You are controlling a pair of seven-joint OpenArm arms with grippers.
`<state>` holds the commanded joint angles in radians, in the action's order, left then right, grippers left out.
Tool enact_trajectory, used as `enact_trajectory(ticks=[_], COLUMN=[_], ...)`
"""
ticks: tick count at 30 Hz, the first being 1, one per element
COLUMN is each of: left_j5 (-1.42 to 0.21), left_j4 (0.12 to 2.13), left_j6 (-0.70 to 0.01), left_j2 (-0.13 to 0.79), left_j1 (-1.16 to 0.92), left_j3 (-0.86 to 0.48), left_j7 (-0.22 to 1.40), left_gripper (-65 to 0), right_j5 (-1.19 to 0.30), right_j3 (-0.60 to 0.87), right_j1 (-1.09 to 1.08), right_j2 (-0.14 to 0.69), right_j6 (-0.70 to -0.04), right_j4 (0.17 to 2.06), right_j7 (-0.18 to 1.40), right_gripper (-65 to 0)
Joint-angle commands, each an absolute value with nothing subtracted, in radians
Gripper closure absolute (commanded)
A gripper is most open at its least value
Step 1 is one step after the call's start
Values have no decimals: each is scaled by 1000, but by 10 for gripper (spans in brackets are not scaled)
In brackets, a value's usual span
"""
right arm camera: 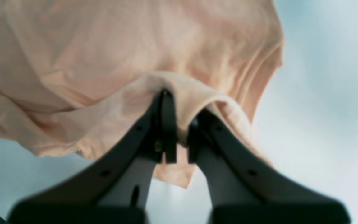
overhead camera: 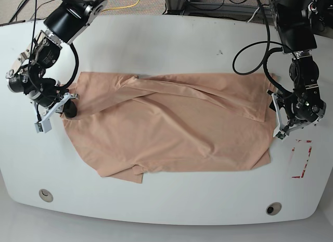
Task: Layout the t-shirt on the table in an organized manner, then fold the t-shirt properly
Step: 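Release the collar corner with the right gripper and press the fold flat, then regrasp the shirt's side edge with the left gripper and pull it outward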
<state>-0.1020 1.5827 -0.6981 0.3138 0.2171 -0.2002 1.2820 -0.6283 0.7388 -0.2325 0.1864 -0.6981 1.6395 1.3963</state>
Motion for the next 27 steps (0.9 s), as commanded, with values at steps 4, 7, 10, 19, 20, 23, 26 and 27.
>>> enact_trajectory(ticks=[4, 7, 10, 19, 20, 23, 26, 27], left_j5=[-102, -102, -102, -102, -102, -102, -102, -102], left_j4=[1590, 1587, 1587, 1587, 1587, 1589, 1589, 1589], left_j6=[-698, -698, -698, -698, -698, -698, -698, -698], left_j2=[314, 314, 314, 314, 314, 312, 312, 314], left_j1=[211, 211, 211, 211, 211, 211, 211, 211], left_j3=[-200, -200, -200, -200, -200, -200, -200, -200], left_j7=[1282, 1282, 1282, 1282, 1282, 1282, 1282, 1282], left_gripper=[-307, -307, -307, -307, -307, -307, -307, -307], right_j5=[-628, -628, -628, -628, -628, -628, -628, -628], right_j3=[739, 739, 740, 739, 737, 736, 734, 728], right_j1=[-255, -275, -289, -348, -351, -357, -369, -372], right_j2=[203, 208, 208, 200, 203, 209, 240, 248], right_j6=[-698, -698, -698, -698, -698, -698, -698, -698], right_j4=[1601, 1560, 1514, 1377, 1369, 1339, 1294, 1279], right_j7=[1396, 1396, 1396, 1320, 1303, 1253, 1242, 1241], right_gripper=[-43, -43, -43, -43, -43, -48, -71, -103])
